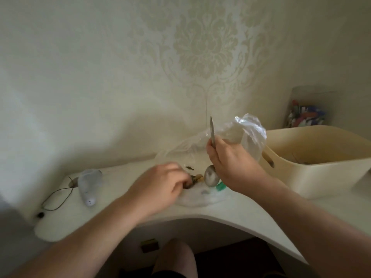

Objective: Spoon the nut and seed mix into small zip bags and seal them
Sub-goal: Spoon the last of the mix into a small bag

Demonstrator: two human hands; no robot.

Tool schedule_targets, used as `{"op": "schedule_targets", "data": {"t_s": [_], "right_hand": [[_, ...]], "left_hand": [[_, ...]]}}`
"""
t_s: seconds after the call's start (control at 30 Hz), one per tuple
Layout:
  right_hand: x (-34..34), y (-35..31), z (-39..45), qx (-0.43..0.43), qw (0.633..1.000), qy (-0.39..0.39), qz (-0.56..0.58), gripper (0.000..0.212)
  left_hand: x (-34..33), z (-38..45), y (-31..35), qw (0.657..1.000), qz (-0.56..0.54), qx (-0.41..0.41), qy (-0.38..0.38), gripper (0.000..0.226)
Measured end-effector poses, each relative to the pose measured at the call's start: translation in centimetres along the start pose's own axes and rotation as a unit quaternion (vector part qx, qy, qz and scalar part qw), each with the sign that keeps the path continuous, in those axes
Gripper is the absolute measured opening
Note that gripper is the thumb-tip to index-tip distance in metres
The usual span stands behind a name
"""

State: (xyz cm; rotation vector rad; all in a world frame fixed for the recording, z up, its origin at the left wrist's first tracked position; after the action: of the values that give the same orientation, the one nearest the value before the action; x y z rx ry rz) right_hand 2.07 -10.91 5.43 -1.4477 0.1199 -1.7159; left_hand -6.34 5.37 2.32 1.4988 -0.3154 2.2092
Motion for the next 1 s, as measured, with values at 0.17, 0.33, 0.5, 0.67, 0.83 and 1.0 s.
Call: {"op": "schedule_targets", "data": {"t_s": [0.17,0.33,0.5,0.67,0.83,1.0], "right_hand": [[-1.3,1.7,-0.2,0.014,0.999,-0.021,-0.037,0.024],[-1.8,4.5,-0.6,0.038,0.995,0.048,-0.079,0.025],[-4.0,8.2,-0.8,0.017,0.982,-0.016,-0.187,0.056],[-4.8,10.6,-1.0,0.018,0.979,-0.044,-0.196,0.070],[-4.8,10.7,-1.4,0.026,0.984,-0.030,-0.174,0.063],[-3.5,10.4,-0.8,-0.002,0.996,0.021,-0.088,0.041]], "left_hand": [[0.6,-0.5,-5.5,0.978,0.103,0.132,0.123,0.019],[-4.1,2.0,-6.5,0.980,-0.114,0.126,0.106,0.035],[-1.8,1.5,-7.1,0.956,-0.083,0.096,0.266,0.038],[-0.8,-3.8,-15.2,0.936,0.129,0.328,-0.007,0.028],[-3.4,-6.4,-17.6,0.927,0.043,0.361,-0.090,0.046],[-4.8,-3.1,-14.3,0.957,-0.063,0.285,-0.008,0.043]]}}
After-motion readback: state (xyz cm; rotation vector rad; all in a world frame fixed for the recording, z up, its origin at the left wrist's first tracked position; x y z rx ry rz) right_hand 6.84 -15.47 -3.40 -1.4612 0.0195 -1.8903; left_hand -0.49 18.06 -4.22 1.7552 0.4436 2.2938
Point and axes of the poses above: each hand's wrist, its own z-axis towards the middle knuckle, its own x-axis out of the back of the hand, y = z × x, the point moved 6 cm from there along z, towards the middle knuckle, and after that the axes turned 13 degrees about -x, right-handed, at the moved point
